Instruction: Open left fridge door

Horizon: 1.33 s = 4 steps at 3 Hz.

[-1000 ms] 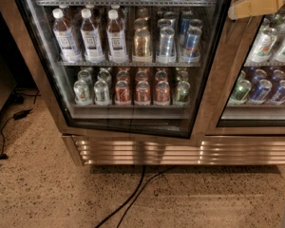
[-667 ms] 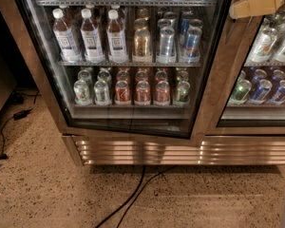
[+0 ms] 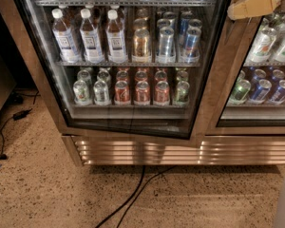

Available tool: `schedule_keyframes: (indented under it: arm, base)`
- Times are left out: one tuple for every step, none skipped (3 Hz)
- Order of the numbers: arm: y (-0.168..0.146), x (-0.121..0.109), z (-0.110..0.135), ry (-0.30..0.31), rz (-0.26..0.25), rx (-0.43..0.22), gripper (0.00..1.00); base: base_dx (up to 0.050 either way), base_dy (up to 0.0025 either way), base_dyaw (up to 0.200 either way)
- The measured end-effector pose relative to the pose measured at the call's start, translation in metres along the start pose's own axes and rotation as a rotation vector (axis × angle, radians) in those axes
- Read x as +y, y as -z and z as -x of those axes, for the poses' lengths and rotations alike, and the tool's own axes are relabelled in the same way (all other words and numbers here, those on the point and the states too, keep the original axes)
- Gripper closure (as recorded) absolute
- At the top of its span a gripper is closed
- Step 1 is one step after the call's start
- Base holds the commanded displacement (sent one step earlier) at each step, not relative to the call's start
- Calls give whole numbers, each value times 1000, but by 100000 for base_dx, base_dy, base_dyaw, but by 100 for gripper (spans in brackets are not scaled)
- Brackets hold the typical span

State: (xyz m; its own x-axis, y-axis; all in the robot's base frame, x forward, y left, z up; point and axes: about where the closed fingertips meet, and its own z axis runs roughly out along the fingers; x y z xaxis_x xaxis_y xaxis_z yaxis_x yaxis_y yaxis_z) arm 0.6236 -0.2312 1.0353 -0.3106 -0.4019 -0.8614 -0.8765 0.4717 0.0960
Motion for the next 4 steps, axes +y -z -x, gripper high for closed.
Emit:
schedule_keyframes:
  arm:
    - [16, 6, -4, -16, -30, 32, 61]
    - [13, 9, -5, -16, -30, 32, 50]
    - [75, 23, -9, -48, -145, 70, 47]
    - [136, 38, -9, -67, -269, 82, 29]
  base:
    - [0, 0, 0]
    - [0, 0, 0]
    - [0, 0, 0]
    - [0, 0, 0]
